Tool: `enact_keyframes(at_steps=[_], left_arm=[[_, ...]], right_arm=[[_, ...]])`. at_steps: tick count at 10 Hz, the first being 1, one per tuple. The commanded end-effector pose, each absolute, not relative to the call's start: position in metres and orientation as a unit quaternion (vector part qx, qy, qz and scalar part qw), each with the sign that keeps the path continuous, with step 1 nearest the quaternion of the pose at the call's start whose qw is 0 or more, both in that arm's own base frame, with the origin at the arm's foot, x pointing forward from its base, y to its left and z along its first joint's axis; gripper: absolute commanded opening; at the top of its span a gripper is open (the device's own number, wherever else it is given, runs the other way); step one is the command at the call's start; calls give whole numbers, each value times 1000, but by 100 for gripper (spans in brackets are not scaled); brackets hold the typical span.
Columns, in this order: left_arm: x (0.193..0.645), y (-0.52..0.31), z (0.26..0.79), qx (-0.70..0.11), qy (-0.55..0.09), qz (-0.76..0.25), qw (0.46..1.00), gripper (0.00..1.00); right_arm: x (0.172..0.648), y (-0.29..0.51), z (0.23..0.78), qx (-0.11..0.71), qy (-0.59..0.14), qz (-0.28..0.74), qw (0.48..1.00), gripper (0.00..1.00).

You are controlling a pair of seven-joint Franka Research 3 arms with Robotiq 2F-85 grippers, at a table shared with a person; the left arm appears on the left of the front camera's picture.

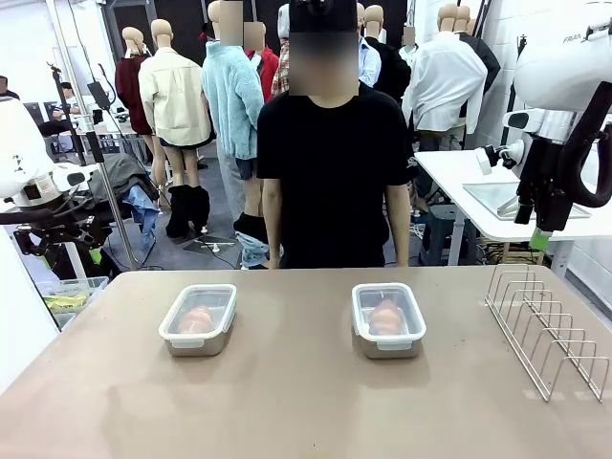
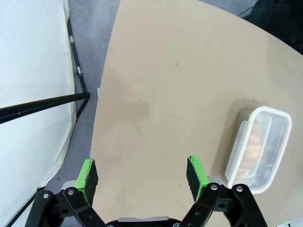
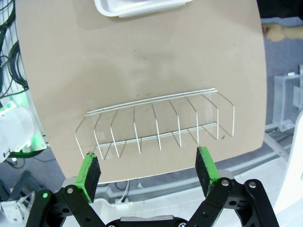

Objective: Place the bread in airtight containers.
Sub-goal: Release when the human grabs the Airtight Container lid.

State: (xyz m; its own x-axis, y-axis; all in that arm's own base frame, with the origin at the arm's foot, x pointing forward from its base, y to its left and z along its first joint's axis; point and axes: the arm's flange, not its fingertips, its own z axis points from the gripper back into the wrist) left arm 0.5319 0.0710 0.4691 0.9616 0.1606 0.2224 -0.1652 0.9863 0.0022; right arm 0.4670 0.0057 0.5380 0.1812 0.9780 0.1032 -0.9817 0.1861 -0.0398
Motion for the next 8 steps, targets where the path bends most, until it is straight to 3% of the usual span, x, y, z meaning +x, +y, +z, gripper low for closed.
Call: enact_keyframes(at_steps=[1, 8], left_arm=[[531, 72, 470, 10, -110, 86, 990, 97], [531, 72, 470, 10, -110, 86, 990, 97]], right_arm=[[469, 6, 540, 11, -48, 636, 770, 100], [469, 6, 540, 11, -48, 636, 770, 100]])
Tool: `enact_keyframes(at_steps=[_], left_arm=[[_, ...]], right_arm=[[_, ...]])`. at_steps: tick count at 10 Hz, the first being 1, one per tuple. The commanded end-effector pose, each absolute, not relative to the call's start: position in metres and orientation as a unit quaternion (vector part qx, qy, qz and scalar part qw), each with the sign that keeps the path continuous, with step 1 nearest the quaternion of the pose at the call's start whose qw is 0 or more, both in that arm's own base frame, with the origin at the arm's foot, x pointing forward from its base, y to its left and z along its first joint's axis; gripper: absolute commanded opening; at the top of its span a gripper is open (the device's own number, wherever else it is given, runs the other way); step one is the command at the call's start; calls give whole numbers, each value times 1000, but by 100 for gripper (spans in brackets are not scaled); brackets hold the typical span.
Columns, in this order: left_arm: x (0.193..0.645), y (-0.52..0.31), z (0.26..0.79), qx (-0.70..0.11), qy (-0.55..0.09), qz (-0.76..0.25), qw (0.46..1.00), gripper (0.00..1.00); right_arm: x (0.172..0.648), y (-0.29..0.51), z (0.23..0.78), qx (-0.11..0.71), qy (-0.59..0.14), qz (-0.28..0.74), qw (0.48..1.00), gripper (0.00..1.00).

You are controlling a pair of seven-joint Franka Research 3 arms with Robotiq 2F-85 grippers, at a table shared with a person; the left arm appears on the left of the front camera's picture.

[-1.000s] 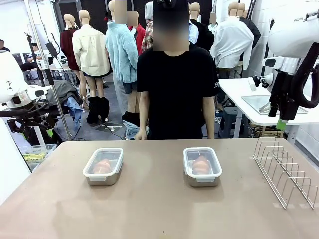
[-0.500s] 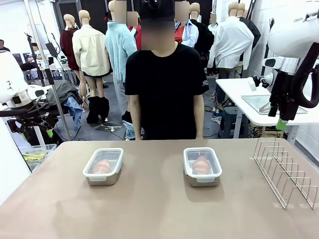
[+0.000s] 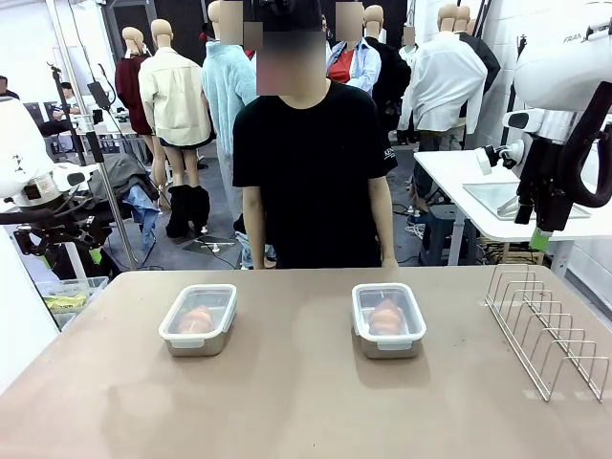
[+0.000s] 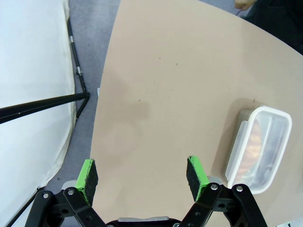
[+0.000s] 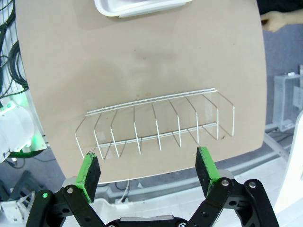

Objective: Place the bread in airtight containers.
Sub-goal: Release when the human grabs the Airtight Container lid.

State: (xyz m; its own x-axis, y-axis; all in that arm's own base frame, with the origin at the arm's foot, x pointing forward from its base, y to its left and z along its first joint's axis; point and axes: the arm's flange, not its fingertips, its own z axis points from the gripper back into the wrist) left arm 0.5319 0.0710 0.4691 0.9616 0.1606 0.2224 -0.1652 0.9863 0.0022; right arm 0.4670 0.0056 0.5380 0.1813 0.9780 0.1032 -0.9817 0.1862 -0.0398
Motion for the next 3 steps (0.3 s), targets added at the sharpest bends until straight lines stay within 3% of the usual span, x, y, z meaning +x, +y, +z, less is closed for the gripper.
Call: enact_keyframes(at_steps=[1, 3], left_arm=[[531, 72, 470, 10, -110, 86, 990, 97], [531, 72, 470, 10, -110, 86, 990, 97]], right_arm=[[469, 6, 540, 11, -48, 636, 770, 100], [469, 6, 540, 11, -48, 636, 770, 100]])
